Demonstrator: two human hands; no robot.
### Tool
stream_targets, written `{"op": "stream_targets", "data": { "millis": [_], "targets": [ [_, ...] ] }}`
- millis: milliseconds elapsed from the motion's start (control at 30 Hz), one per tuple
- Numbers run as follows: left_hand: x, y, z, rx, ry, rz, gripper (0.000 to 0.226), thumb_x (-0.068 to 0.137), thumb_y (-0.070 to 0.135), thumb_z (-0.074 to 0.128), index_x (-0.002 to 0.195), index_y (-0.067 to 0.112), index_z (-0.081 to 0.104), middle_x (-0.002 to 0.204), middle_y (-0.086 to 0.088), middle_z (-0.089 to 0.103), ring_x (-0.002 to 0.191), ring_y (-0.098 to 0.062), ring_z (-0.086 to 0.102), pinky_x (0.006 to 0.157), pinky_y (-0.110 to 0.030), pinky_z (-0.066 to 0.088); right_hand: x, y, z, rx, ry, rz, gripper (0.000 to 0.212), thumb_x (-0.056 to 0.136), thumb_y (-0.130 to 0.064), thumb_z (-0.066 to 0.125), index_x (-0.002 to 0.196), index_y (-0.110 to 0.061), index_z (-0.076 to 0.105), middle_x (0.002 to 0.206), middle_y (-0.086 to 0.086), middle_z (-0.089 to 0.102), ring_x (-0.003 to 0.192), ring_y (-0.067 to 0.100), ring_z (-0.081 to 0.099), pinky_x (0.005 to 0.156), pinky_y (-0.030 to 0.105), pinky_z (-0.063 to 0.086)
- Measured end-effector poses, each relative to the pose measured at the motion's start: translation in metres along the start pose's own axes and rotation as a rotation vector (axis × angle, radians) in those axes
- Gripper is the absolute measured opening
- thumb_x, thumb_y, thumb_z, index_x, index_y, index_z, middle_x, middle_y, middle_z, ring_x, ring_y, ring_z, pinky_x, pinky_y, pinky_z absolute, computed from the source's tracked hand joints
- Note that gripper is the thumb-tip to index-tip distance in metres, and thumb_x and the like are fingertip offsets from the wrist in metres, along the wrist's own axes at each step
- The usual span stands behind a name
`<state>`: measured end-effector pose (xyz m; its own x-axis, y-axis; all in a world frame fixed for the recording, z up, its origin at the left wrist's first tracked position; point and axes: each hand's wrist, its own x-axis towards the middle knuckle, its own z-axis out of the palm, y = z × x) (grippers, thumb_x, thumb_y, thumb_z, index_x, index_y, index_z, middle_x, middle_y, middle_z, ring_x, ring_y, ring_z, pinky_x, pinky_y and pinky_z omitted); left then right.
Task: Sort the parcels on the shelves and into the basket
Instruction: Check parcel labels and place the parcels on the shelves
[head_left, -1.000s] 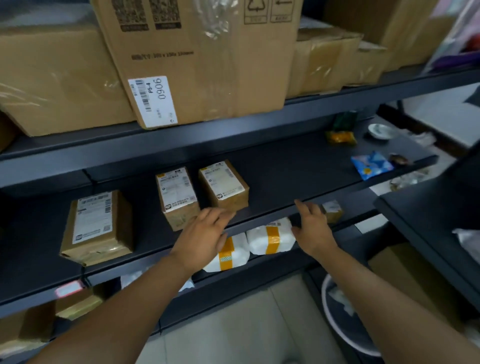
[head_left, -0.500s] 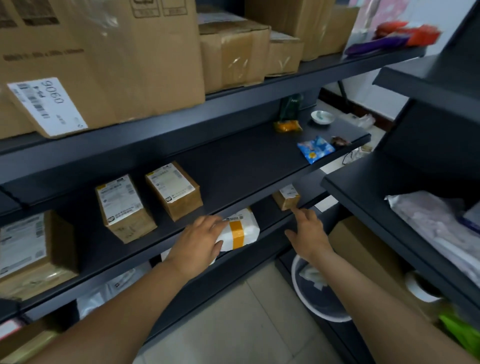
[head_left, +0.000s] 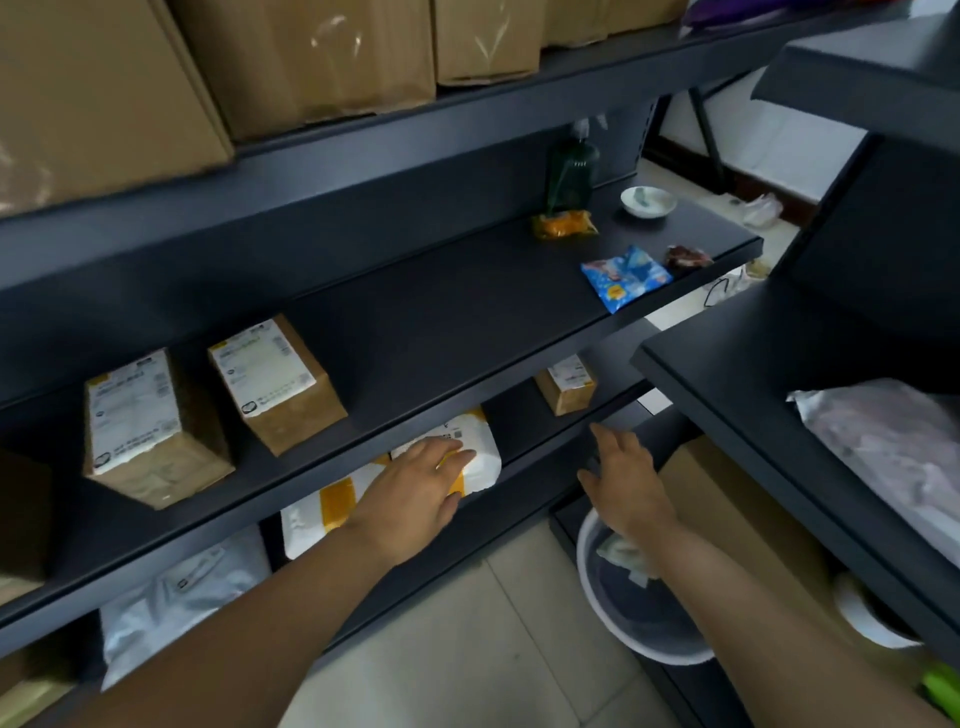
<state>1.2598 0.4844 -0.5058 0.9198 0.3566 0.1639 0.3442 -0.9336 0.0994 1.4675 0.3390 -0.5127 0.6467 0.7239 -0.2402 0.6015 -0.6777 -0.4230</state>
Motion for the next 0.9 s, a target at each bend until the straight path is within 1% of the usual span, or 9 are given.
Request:
{"op": "stream_targets", "data": {
  "millis": [133,233,300,367,500,567,633,733,900],
  "targets": [
    [0.014,-0.006,0.038,0.092,-0.043,0.012,0.062,0.047,0.037,0.091,0.103,0.023,0.071,0.103,0.004,0.069,0.088,-0.01,0.068,0.069,-0.017,0.053,0.034,0.017,0.034,-0.038,-0.001,-0.03,0.063,0.096,-0.028,0.051,0.149,-0.017,0.018,0.149,0.008,0.026,0.133,0.028,0.03,0.106,0.038,0.036],
    [0.029,-0.029,0.085,0.075,-0.074,-0.017,0.062,0.051,0.03,0.091,0.107,0.017,0.069,0.106,-0.003,0.068,0.092,-0.017,0.068,0.073,-0.024,0.055,0.065,0.034,0.07,-0.031,0.012,-0.031,0.064,0.096,-0.029,0.051,0.149,-0.016,0.019,0.149,0.009,0.026,0.134,0.029,0.029,0.107,0.038,0.035],
    [0.042,-0.044,0.117,0.025,-0.113,-0.031,0.059,0.066,0.024,0.084,0.119,0.013,0.063,0.12,-0.009,0.063,0.106,-0.025,0.063,0.086,-0.033,0.054,0.087,0.044,0.092,-0.009,0.048,-0.034,0.063,0.096,-0.028,0.051,0.149,-0.016,0.02,0.149,0.01,0.026,0.134,0.03,0.029,0.108,0.039,0.033],
    [0.055,-0.052,0.145,-0.007,-0.154,-0.06,0.055,0.085,0.023,0.066,0.136,0.013,0.049,0.139,-0.011,0.048,0.127,-0.029,0.047,0.104,-0.039,0.041,0.109,0.054,0.111,0.005,0.089,-0.052,0.062,0.096,-0.026,0.051,0.149,-0.016,0.021,0.148,0.01,0.027,0.133,0.031,0.03,0.107,0.039,0.033],
    [0.072,-0.064,0.197,0.045,-0.153,-0.084,0.056,0.095,0.038,0.047,0.145,0.017,0.035,0.15,-0.007,0.035,0.137,-0.026,0.032,0.113,-0.035,0.026,0.147,0.069,0.145,0.034,0.157,-0.073,0.059,0.096,-0.024,0.051,0.147,-0.015,0.024,0.146,0.011,0.029,0.13,0.032,0.032,0.103,0.04,0.036],
    [0.078,-0.07,0.219,0.105,-0.208,-0.14,0.073,0.087,0.061,0.023,0.148,0.021,0.026,0.155,-0.002,0.025,0.142,-0.021,0.022,0.116,-0.035,0.019,0.164,0.076,0.159,0.037,0.19,-0.1,0.059,0.096,-0.026,0.052,0.146,-0.014,0.025,0.145,0.011,0.03,0.13,0.032,0.032,0.104,0.041,0.037],
    [0.084,-0.079,0.236,0.168,-0.231,-0.195,0.089,0.077,0.071,0.008,0.15,0.02,0.017,0.158,0.0,0.015,0.144,-0.019,0.014,0.118,-0.036,0.013,0.181,0.082,0.171,0.043,0.229,-0.125,0.059,0.095,-0.028,0.053,0.146,-0.014,0.026,0.145,0.012,0.03,0.129,0.032,0.033,0.105,0.041,0.037],
    [0.092,-0.092,0.251,0.158,-0.144,-0.275,0.101,0.07,0.078,0.01,0.151,0.018,0.013,0.159,0.0,0.01,0.144,-0.018,0.013,0.118,-0.034,0.012,0.2,0.089,0.187,0.058,0.291,-0.149,0.059,0.094,-0.029,0.055,0.145,-0.014,0.029,0.142,0.012,0.032,0.127,0.032,0.034,0.104,0.041,0.038],
    [0.1,-0.103,0.26,0.054,0.011,-0.288,0.113,0.054,0.085,0.012,0.148,0.025,0.028,0.155,0.006,0.024,0.141,-0.014,0.024,0.115,-0.03,0.017,0.225,0.095,0.198,-0.002,0.381,-0.145,0.069,0.091,-0.041,0.056,0.148,-0.019,0.021,0.142,0.012,0.028,0.128,0.032,0.03,0.105,0.044,0.036]
  ]
}}
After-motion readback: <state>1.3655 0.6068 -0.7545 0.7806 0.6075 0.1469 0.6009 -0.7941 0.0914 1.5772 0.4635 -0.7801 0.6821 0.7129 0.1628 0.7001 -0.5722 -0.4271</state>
